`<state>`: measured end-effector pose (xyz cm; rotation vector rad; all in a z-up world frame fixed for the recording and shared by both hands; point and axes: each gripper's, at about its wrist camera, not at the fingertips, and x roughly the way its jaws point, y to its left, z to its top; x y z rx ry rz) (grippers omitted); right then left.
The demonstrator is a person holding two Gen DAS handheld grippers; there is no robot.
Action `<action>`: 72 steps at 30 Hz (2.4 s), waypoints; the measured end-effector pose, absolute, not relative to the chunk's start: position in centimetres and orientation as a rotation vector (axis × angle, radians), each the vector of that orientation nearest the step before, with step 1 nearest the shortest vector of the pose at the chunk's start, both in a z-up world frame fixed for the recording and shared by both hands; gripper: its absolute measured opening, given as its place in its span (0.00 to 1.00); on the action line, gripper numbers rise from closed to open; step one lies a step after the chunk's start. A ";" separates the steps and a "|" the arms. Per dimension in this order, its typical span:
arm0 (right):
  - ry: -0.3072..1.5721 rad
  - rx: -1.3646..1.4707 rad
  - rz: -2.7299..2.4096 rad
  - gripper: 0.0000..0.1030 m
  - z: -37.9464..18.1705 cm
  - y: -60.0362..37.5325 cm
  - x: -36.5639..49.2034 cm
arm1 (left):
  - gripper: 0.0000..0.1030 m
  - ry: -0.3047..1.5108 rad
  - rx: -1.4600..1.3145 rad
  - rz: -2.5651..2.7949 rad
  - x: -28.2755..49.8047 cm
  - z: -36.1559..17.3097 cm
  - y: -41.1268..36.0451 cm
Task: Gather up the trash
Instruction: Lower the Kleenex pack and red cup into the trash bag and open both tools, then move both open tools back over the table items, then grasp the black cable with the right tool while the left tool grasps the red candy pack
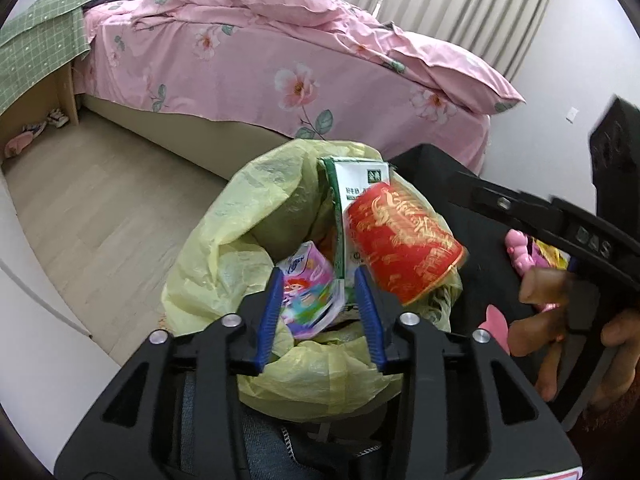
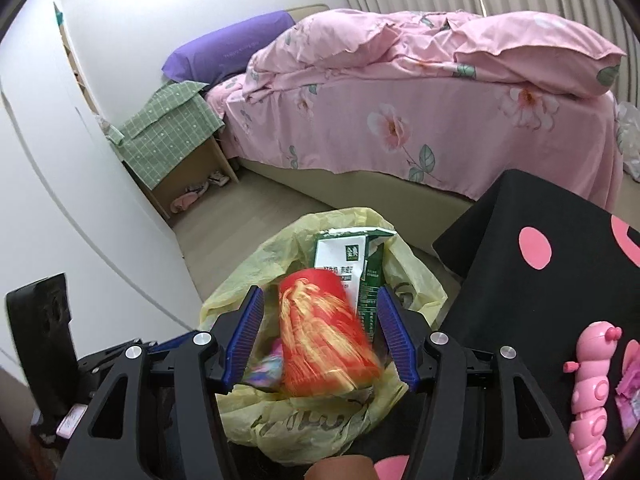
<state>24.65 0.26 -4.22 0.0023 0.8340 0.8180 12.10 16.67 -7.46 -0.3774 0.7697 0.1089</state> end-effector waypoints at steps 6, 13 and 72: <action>0.788 -0.012 0.779 0.55 -2.4 -2.2 23.8 | 0.42 0.707 -0.388 0.141 11.0 -5.3 16.9; 0.705 -0.033 0.651 0.55 -0.2 -9.4 22.8 | 0.49 0.640 -0.326 0.050 11.1 -2.3 13.2; 0.938 0.032 0.267 0.20 -10.4 -36.7 17.1 | 0.86 0.861 0.085 -0.776 21.5 -6.7 -17.0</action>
